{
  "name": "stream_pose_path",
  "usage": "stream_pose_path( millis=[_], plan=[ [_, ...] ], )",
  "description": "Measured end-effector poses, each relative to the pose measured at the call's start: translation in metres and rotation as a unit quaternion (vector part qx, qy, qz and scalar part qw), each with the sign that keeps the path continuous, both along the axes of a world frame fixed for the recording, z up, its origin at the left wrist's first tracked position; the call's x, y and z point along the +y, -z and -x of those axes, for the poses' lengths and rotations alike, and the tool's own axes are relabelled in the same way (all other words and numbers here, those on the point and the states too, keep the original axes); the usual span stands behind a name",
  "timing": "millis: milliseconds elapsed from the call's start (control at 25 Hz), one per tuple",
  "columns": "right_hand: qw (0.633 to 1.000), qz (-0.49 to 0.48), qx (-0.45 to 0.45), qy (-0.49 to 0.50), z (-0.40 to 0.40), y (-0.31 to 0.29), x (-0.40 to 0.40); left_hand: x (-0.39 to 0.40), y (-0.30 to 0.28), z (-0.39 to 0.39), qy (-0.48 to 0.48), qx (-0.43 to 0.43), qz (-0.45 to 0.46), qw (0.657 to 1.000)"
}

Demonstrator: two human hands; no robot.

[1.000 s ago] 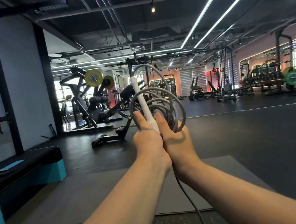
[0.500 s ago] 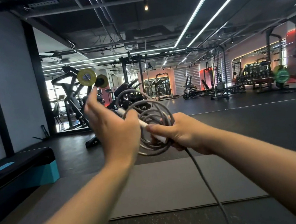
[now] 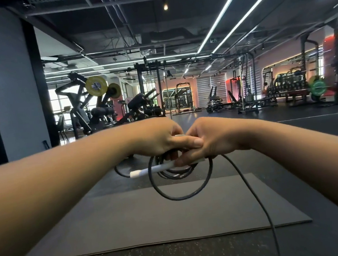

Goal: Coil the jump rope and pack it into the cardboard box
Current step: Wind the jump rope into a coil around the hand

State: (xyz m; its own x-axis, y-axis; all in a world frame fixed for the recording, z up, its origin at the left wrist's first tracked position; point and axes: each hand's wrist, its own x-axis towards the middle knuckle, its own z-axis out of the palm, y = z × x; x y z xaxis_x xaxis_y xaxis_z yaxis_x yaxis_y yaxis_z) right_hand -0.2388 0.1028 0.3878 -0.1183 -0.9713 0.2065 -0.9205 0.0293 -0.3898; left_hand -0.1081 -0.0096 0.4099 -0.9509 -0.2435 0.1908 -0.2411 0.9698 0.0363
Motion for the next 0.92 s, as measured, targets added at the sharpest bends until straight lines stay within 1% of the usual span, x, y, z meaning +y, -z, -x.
stream_pose_path(
  millis=[80, 160, 280, 400, 480, 560, 600, 680, 760, 800, 920],
  plan=[
    [1.0, 0.0, 0.021, -0.01, 0.001, 0.001, 0.0, -0.004, 0.011, 0.0, 0.022, 0.034, -0.035, 0.999],
    [1.0, -0.011, 0.008, -0.021, 0.002, 0.001, -0.001, -0.006, 0.018, -0.001, 0.03, 0.044, -0.063, 0.997],
    [0.999, -0.01, -0.04, -0.029, 0.004, 0.001, -0.003, -0.007, 0.017, -0.006, 0.029, 0.028, -0.1, 0.994],
    [0.996, 0.03, -0.069, -0.046, 0.005, 0.003, -0.004, -0.009, 0.017, -0.012, 0.011, 0.02, -0.188, 0.982],
    [0.996, 0.055, -0.057, -0.047, 0.006, 0.007, -0.003, -0.011, 0.017, -0.015, 0.005, -0.008, -0.241, 0.97],
    [0.995, 0.079, -0.031, -0.048, 0.006, 0.011, -0.002, -0.013, 0.018, -0.017, -0.001, -0.039, -0.264, 0.964],
    [0.994, 0.088, -0.03, -0.049, 0.006, 0.014, -0.002, -0.013, 0.02, -0.018, -0.001, -0.04, -0.268, 0.963],
    [0.991, 0.106, -0.061, -0.057, 0.005, 0.017, 0.001, -0.014, 0.027, -0.014, 0.008, -0.007, -0.275, 0.961],
    [0.987, 0.127, -0.086, -0.055, 0.006, 0.015, 0.003, -0.016, 0.034, -0.01, 0.019, 0.055, -0.283, 0.957],
    [0.985, 0.135, -0.094, -0.052, 0.006, 0.014, 0.005, -0.017, 0.037, -0.009, 0.021, 0.073, -0.289, 0.954],
    [0.979, 0.14, -0.137, -0.06, 0.005, 0.013, 0.007, -0.013, 0.038, -0.012, 0.027, 0.081, -0.286, 0.954]
  ],
)
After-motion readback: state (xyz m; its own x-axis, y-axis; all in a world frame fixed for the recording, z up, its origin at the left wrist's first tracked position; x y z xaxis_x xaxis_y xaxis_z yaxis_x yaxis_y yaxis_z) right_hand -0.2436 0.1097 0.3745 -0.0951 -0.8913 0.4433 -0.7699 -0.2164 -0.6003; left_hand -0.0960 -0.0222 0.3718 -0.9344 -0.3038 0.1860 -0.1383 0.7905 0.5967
